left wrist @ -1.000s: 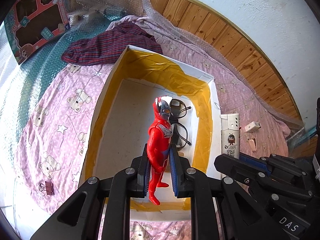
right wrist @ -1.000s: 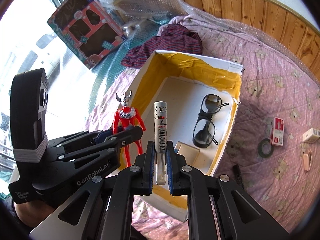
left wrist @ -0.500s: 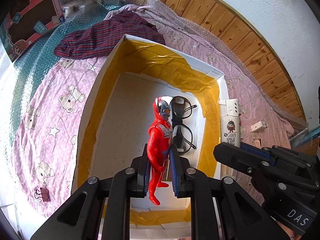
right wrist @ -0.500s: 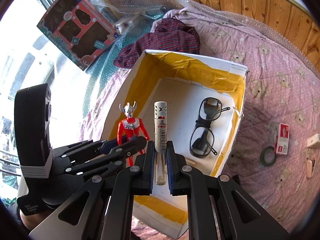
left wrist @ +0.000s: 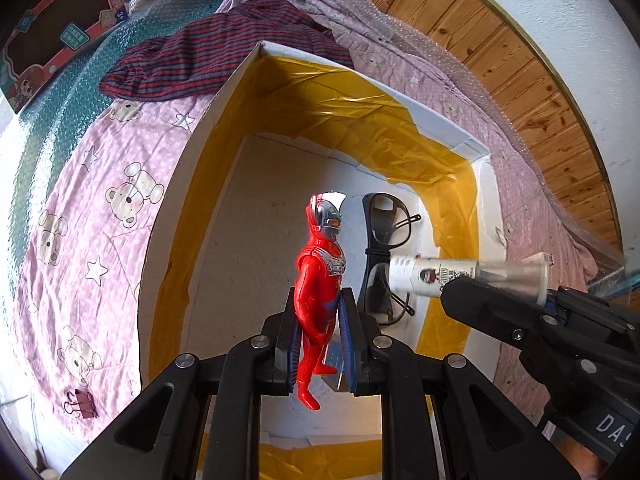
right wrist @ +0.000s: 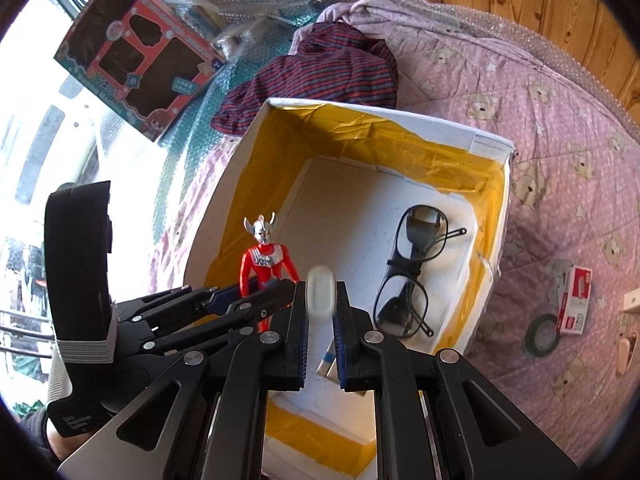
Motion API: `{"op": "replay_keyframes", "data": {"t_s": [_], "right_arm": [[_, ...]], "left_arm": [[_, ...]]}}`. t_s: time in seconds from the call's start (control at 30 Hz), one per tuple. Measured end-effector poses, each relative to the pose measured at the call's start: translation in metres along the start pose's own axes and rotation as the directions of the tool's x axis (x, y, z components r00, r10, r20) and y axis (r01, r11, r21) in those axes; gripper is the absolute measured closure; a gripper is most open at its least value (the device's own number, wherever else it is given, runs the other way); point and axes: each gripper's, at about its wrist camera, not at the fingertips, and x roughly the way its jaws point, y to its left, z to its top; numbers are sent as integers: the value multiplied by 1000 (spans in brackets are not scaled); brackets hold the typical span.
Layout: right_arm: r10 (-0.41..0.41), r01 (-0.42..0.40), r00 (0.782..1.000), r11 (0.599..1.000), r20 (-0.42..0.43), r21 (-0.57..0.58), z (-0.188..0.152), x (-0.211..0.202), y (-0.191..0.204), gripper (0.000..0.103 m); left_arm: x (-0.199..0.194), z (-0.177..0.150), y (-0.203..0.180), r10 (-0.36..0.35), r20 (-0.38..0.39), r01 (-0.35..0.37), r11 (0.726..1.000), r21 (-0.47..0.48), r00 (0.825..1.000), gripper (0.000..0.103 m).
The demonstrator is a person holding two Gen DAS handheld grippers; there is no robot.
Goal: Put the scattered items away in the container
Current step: 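Open the left tool to release the red figure into the box, then withdraw both open tools from the box toward the marker and tape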
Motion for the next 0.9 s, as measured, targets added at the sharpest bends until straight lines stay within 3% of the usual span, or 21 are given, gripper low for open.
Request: {"op": "replay_keyframes", "data": {"t_s": [0.17, 0.27, 0.6, 0.9], "right_arm": [[15, -15, 1000, 999, 2, 34, 6, 4, -10, 87], [31, -30, 1000, 996, -1, 78, 6, 6, -21, 85], [43, -44, 999, 995, 13, 94, -6, -5, -28, 85], [43, -47, 998, 993, 45, 109, -37, -30, -28, 85]], "left_arm": [[11, 9, 4, 3, -21, -4, 1000, -22, 1000, 82], [12, 12, 8, 24, -19, -24, 998, -49, 1000, 58], [4, 11, 11, 42, -3, -42, 997, -62, 999, 57], [-20, 2, 13, 48, 34, -46, 997, -61, 998, 57]]}}
